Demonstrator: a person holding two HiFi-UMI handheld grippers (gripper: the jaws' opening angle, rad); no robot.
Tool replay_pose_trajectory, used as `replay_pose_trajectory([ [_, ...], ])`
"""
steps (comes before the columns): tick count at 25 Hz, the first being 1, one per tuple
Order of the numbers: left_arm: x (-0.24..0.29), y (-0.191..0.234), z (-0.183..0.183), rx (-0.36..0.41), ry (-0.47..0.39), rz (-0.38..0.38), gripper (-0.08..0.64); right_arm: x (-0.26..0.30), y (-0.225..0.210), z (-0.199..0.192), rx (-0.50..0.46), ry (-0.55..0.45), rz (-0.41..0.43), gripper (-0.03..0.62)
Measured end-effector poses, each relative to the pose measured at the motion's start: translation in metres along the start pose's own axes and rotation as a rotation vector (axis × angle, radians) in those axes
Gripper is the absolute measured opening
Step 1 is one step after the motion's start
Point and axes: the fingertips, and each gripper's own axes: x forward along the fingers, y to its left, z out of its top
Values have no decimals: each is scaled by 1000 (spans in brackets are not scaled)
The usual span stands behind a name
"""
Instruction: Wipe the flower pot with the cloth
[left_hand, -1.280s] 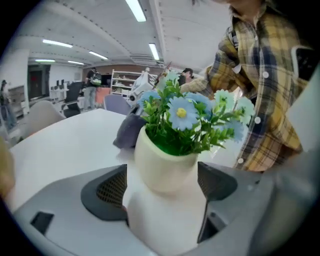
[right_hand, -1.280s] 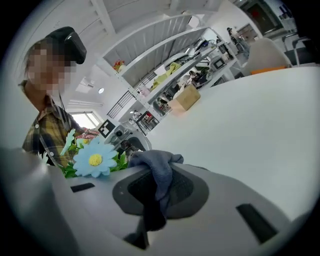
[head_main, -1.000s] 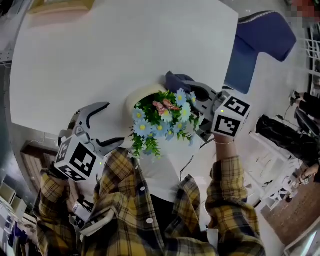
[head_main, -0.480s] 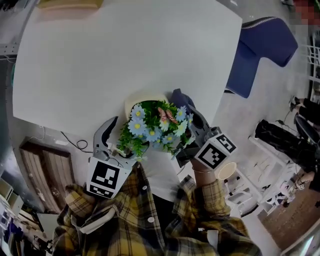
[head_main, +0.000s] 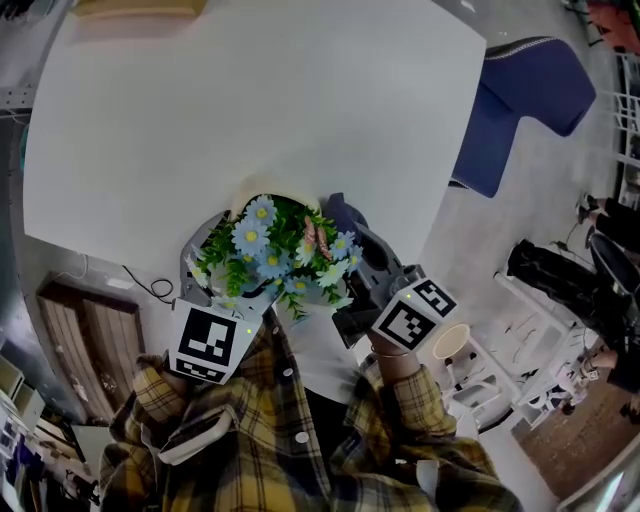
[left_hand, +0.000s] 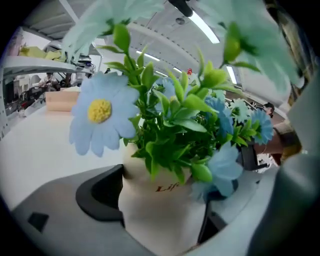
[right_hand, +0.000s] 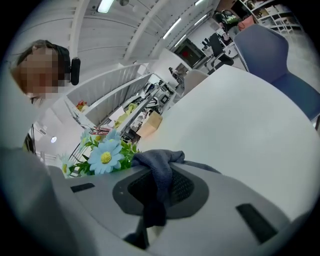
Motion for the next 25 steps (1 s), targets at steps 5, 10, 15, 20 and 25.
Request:
replay_pose_trajectory([
  [5, 12, 6, 12, 108, 30, -50, 456, 3, -4, 13, -58, 71, 55, 21],
  [10, 19, 24, 11, 329, 110, -75, 358, 14, -10, 38, -156, 103, 59, 21],
  [15, 50, 45, 23, 326, 118, -136, 351, 40, -31, 50, -177, 241, 132, 21],
  [20, 46, 52, 31, 375, 127, -181, 351, 44, -24, 58, -251, 357, 181, 21],
  [25, 48, 53, 38, 407, 133, -207, 351, 48, -25, 67, -301, 424, 220, 21],
])
